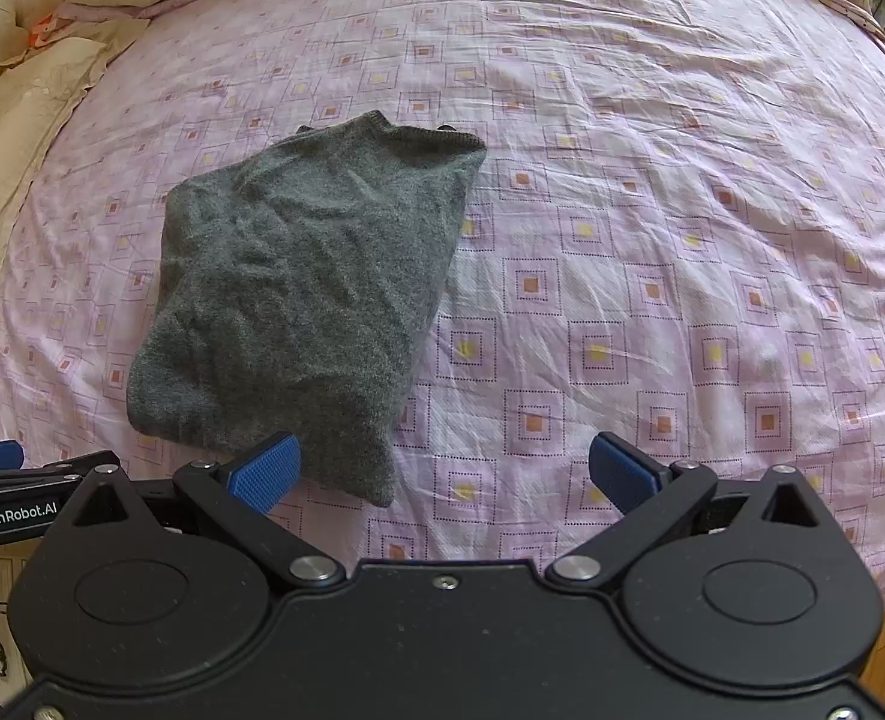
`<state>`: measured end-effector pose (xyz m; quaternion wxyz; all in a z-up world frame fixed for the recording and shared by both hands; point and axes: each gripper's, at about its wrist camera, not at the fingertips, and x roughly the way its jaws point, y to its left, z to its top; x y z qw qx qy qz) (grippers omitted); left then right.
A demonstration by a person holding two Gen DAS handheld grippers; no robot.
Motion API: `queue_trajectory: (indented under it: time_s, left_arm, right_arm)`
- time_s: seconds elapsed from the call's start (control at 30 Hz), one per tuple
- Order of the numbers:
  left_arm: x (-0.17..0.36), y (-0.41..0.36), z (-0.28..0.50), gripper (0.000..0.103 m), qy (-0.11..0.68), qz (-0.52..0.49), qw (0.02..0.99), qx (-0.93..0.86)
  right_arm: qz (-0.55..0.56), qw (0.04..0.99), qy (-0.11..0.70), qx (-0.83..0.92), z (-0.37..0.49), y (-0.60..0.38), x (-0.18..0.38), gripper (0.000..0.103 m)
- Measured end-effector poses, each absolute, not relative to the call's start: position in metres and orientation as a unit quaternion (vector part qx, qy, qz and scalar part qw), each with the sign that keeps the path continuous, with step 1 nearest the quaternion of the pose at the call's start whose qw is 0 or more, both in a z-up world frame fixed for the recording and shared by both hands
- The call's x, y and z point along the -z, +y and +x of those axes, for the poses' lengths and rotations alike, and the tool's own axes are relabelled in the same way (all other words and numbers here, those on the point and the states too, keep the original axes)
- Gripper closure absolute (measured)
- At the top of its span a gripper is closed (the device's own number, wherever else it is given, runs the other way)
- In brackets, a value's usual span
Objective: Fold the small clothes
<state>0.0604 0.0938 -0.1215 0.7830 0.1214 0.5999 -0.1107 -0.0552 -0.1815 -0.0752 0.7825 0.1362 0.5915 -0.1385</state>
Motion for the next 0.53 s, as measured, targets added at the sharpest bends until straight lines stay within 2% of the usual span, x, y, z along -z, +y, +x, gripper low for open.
queue_trajectory:
  time_s: [0.53]
  left_arm:
    - [0.1221,0.0870,0.0633,0.012,0.599,0.129,0.782,0.113]
  right_arm:
    - [0.139,0.780,0.596,0.130,-0.0509,-0.1886,0.0774,0.001]
